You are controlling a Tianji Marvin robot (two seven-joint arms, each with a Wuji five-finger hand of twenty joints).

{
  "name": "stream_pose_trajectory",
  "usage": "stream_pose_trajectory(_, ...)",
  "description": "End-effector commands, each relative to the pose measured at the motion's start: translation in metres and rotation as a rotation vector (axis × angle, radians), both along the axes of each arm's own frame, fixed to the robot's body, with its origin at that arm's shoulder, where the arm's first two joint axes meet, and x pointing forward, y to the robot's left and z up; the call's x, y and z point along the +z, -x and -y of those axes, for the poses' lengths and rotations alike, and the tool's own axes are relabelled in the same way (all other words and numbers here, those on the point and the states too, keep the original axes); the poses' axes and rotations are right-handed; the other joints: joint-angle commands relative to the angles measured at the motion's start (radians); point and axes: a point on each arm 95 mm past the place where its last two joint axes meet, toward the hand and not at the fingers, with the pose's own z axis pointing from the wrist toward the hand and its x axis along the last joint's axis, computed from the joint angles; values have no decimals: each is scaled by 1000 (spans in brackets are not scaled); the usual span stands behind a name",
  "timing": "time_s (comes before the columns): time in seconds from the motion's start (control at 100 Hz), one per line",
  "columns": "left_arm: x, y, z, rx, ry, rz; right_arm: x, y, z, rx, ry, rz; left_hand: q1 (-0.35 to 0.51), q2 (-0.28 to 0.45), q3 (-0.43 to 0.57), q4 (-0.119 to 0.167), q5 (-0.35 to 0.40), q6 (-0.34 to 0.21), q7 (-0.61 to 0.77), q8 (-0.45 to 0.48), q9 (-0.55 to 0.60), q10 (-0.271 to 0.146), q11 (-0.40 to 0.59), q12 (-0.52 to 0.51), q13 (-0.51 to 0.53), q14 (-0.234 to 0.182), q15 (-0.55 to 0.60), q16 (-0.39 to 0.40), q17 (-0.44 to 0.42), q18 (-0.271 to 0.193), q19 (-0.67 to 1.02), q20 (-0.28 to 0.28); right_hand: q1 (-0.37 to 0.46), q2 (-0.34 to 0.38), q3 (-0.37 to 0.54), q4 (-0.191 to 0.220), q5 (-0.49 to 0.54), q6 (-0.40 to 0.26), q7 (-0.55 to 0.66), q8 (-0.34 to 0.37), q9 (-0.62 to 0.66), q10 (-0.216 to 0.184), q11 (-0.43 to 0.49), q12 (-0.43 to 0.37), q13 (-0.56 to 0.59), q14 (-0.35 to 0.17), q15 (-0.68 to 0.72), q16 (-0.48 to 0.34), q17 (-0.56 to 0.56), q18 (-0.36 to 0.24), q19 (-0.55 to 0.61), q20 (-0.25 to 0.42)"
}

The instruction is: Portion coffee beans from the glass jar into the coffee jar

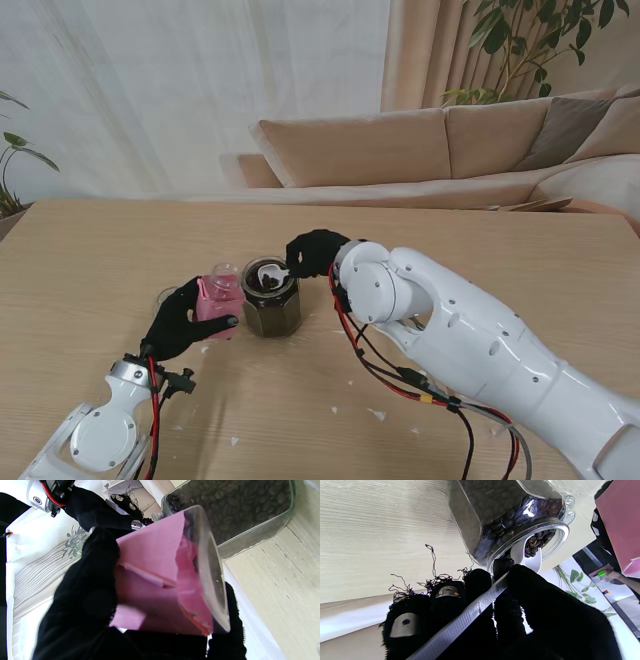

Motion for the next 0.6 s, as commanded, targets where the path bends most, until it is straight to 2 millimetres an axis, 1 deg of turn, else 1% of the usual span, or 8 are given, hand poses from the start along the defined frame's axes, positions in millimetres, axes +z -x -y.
stream_pose_trajectory(0.0, -1, 2, 5, -14, -2, -8, -1, 3, -3, -2, -13, -21, 282, 163, 253, 11, 69, -206, 193, 61, 61, -129, 108, 68, -12, -20, 2, 3, 6, -21, 5, 7, 37, 24, 9, 48, 14, -10, 34, 9, 21, -10, 45, 21, 22, 9, 43, 18, 15, -21, 202, -1)
stream_pose_trajectory(0.59, -6, 1, 6, -4, -11, -23, 18, 8, 2, -61, -115, -30, 282, 163, 254, 10, 70, -206, 194, 61, 60, -129, 108, 68, -13, -20, 2, 3, 5, -20, 5, 6, 40, 20, 11, 46, 16, -2, 37, 5, 28, -7, 50, 19, 31, 14, 51, 15, 23, -11, 207, 6)
